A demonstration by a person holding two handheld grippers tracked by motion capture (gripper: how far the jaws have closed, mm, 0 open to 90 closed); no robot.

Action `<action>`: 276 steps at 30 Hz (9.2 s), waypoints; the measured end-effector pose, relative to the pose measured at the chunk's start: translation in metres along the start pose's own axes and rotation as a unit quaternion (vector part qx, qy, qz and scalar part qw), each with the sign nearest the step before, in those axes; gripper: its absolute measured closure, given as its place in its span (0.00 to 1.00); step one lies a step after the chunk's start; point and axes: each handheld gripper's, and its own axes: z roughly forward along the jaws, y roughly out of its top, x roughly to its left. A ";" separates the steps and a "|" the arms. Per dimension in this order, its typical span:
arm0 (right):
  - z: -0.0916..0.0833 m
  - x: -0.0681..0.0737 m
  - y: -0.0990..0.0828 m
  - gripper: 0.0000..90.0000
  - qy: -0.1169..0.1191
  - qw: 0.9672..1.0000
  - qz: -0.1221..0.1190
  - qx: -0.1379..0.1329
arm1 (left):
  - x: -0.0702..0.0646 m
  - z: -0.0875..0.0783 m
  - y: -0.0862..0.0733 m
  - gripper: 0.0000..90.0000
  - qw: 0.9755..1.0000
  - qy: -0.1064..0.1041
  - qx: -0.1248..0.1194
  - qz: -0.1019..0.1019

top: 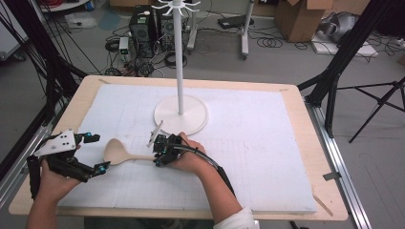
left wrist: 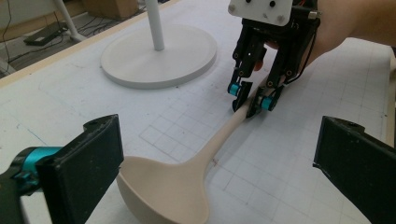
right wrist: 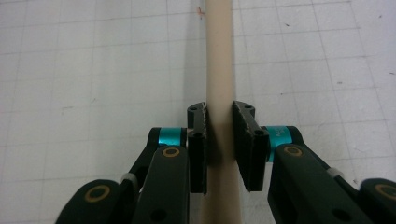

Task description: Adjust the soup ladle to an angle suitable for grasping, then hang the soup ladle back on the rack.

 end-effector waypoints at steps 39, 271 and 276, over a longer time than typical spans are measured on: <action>-0.134 0.014 -0.103 0.18 -0.118 0.962 0.119 -0.216 | -0.001 0.003 0.000 0.02 1.000 -0.003 0.005 -0.001; -0.153 0.046 -0.215 0.00 -0.166 0.931 0.200 -0.255 | 0.043 0.055 0.183 0.84 0.997 -0.064 0.025 -0.031; -0.153 0.046 -0.215 0.00 -0.168 0.931 0.199 -0.257 | 0.053 0.053 0.194 0.84 0.997 -0.061 0.030 -0.028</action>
